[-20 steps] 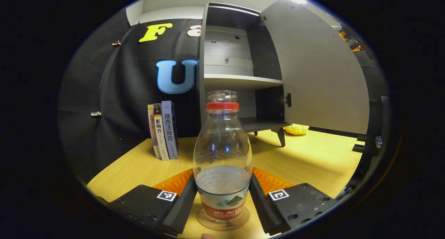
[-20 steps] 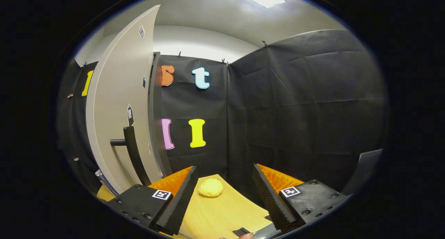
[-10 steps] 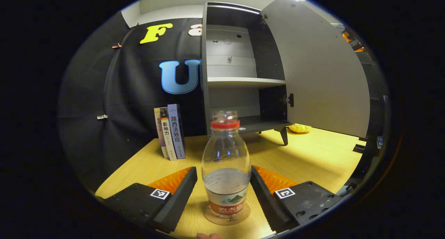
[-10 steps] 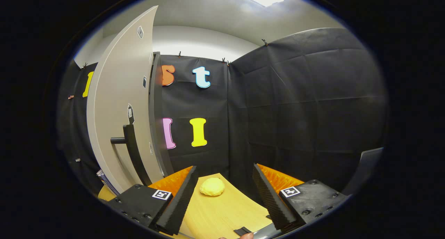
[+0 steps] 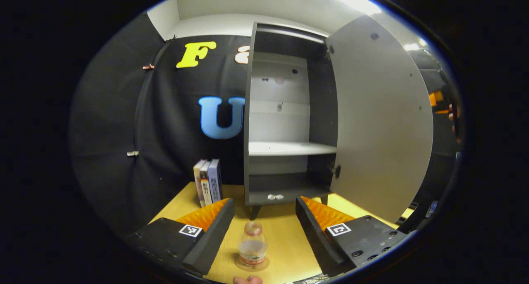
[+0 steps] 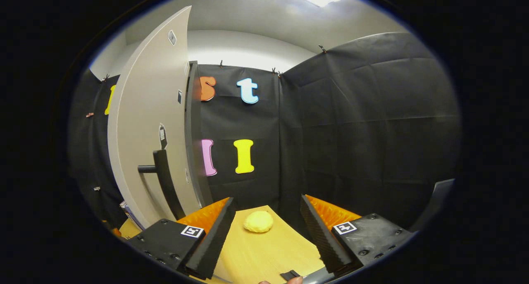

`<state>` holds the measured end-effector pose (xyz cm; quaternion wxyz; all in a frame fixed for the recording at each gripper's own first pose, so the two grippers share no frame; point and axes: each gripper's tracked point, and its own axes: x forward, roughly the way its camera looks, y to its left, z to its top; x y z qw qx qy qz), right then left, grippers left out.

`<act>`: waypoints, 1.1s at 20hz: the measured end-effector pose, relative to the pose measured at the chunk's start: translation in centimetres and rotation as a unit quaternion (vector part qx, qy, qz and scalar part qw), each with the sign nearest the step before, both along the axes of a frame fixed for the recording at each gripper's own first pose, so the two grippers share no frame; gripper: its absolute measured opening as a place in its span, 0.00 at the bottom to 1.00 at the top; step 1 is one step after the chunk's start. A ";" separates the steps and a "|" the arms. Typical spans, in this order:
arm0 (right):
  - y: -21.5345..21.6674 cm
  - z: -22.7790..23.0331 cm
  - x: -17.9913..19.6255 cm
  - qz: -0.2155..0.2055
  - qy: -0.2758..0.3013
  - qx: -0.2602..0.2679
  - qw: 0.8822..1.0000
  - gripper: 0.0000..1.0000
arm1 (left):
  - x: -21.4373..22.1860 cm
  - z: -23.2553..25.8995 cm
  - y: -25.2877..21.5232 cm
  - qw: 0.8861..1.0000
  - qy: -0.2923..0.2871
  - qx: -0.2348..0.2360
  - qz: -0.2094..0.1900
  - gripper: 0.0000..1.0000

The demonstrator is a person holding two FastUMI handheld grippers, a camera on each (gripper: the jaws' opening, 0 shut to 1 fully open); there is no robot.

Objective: Open the cabinet door with the right hand, grasp the bottle in the cabinet with the left hand and place it on the coaster, then close the cabinet door with the right hand.

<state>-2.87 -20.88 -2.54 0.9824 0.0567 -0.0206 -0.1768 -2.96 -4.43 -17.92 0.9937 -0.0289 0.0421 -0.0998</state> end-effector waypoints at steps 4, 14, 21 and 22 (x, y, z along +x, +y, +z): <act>2.3 0.5 0.1 0.030 -0.003 -0.003 1.000 0.98 | 0.7 5.1 -0.1 1.000 0.007 -0.004 0.016 0.94; 4.5 0.4 0.0 0.044 0.000 -0.005 0.999 0.96 | -0.7 11.6 -0.7 1.000 -0.017 -0.003 0.014 0.94; 7.6 0.1 -0.5 0.057 0.006 0.019 0.998 0.98 | -1.6 11.9 -0.3 1.000 -0.018 -0.005 0.016 0.93; 8.4 0.1 -0.6 0.065 0.006 0.024 0.998 0.98 | -1.5 11.9 -0.2 1.000 -0.018 -0.006 0.017 0.93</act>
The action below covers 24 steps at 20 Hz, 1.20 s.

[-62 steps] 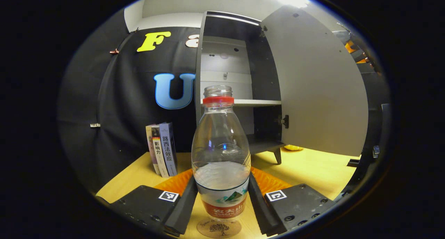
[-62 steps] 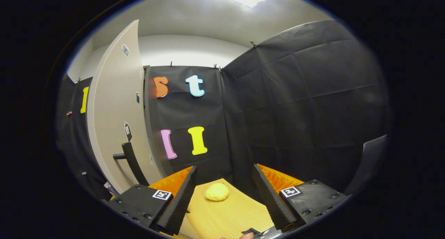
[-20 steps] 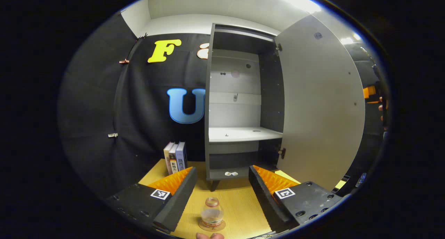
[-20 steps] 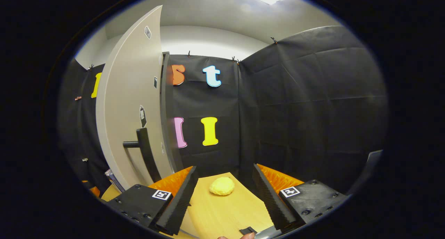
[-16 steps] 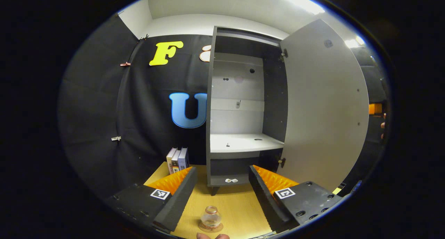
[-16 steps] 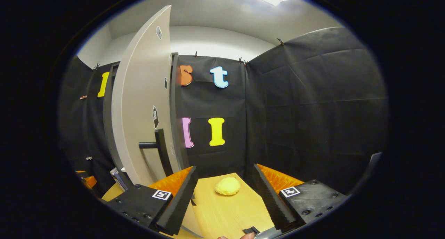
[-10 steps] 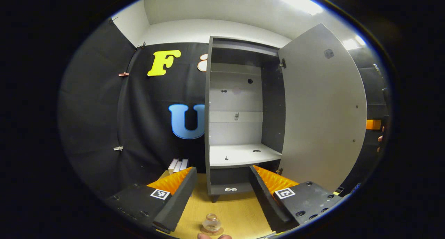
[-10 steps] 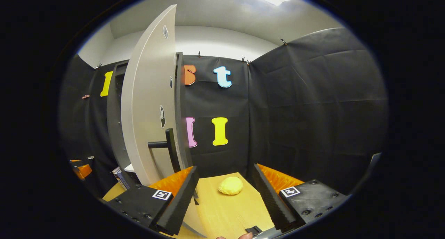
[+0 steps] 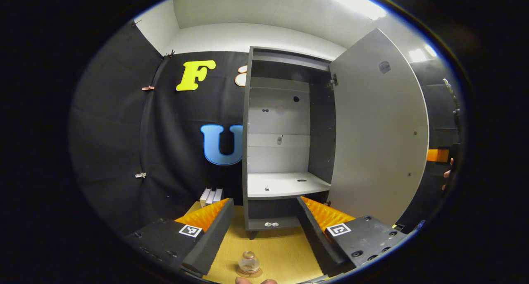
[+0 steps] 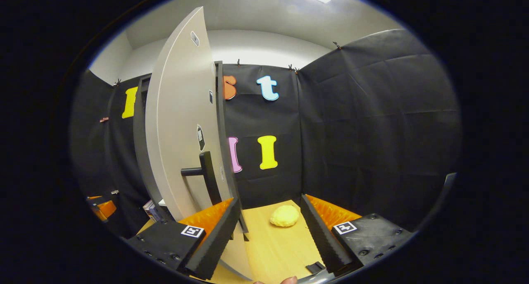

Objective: Open the cabinet door with the right hand, grasp the bottle in the cabinet with the left hand and place it on the coaster, then close the cabinet door with the right hand.

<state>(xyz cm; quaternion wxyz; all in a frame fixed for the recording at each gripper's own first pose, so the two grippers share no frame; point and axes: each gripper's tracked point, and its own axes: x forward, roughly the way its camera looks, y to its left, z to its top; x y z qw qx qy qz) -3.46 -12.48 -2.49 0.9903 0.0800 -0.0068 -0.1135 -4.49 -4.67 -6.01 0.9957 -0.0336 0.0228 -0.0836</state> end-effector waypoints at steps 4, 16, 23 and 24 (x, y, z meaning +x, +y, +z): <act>4.8 -0.3 0.5 0.052 0.003 0.023 0.998 0.98 | -0.4 0.3 0.3 1.000 -0.003 0.001 0.007 0.94; 18.1 -0.3 2.8 0.214 0.012 0.032 0.976 0.98 | -1.4 0.1 1.9 1.000 -0.001 0.004 0.025 0.94; 15.3 -0.2 3.0 0.174 0.003 0.024 0.984 0.98 | -0.3 1.0 -0.3 1.000 -0.012 0.002 0.001 0.94; 14.6 -0.3 2.6 0.167 0.001 0.022 0.986 0.98 | -0.2 1.3 -0.7 1.000 -0.014 0.004 -0.004 0.94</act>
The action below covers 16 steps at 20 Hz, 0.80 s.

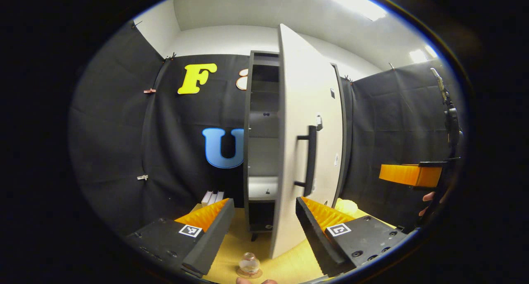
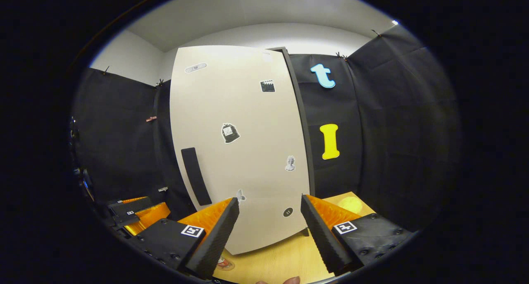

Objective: Open the cabinet door with the right hand, grasp the bottle in the cabinet with the left hand and place it on the coaster, then close the cabinet door with the right hand.

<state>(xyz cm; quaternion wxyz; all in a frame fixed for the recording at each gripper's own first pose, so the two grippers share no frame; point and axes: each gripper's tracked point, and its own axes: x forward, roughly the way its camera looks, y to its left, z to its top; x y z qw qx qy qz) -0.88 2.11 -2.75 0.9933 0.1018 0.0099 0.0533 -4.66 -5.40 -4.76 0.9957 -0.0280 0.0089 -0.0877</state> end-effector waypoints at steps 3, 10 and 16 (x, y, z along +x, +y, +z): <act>-1.5 0.0 -0.5 -0.017 -0.004 -0.009 1.000 0.98 | 0.6 0.7 -1.6 1.000 -0.007 0.009 -0.014 0.94; -4.7 0.1 -0.8 -0.052 -0.016 -0.027 0.998 0.98 | 1.4 1.3 -3.7 0.999 -0.013 0.019 -0.026 0.94; -6.2 -0.2 -1.4 -0.064 -0.015 -0.035 0.997 0.97 | 1.5 1.1 -5.1 0.999 -0.010 0.017 -0.029 0.94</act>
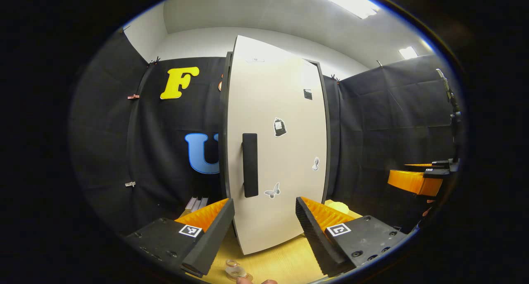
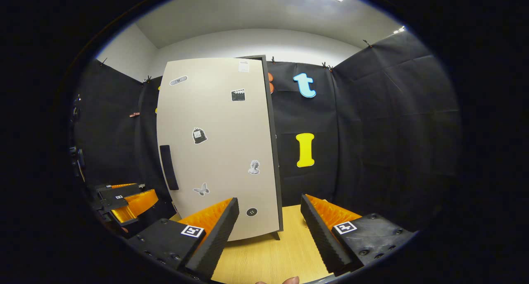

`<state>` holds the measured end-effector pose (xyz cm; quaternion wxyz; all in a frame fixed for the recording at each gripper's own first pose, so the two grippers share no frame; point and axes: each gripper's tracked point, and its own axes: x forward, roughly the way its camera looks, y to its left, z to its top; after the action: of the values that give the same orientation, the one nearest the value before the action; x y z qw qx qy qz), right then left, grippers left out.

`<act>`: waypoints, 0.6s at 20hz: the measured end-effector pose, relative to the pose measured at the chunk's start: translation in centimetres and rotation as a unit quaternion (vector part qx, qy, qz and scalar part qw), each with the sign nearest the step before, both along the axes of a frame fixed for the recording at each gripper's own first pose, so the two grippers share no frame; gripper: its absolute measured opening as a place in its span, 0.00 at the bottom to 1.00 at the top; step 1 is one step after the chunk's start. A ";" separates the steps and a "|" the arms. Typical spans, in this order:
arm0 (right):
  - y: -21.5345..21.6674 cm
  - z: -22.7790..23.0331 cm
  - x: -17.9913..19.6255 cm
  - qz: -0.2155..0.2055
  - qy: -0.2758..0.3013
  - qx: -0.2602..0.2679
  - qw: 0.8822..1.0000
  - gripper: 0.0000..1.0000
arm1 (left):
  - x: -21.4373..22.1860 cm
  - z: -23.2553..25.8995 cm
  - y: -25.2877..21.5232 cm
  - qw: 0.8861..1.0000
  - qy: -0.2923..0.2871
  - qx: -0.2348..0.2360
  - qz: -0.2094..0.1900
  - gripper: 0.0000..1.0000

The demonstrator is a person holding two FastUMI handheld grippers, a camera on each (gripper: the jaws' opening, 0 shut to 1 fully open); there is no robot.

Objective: Open the cabinet door with the right hand, grasp the bottle in the cabinet with the left hand and place it on the coaster, then close the cabinet door with the right hand.

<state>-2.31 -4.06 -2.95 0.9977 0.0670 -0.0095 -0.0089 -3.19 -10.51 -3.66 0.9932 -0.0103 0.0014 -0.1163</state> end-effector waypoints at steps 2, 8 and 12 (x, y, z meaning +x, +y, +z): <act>-0.2 0.0 0.0 0.000 -0.001 0.001 1.000 0.97 | 0.1 0.0 -0.3 1.000 0.000 0.004 0.001 0.94; -0.9 0.0 -0.2 -0.002 0.000 -0.002 1.000 0.98 | 0.1 -0.1 -0.6 1.000 0.002 0.009 0.013 0.94; -0.6 0.3 -0.2 0.002 -0.004 -0.002 1.000 0.97 | 0.0 0.2 -0.2 1.000 0.002 0.012 0.021 0.94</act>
<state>-2.51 -4.65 -2.67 0.9978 0.0650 -0.0130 -0.0065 -3.16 -10.68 -3.48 0.9955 0.0009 0.0043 -0.0949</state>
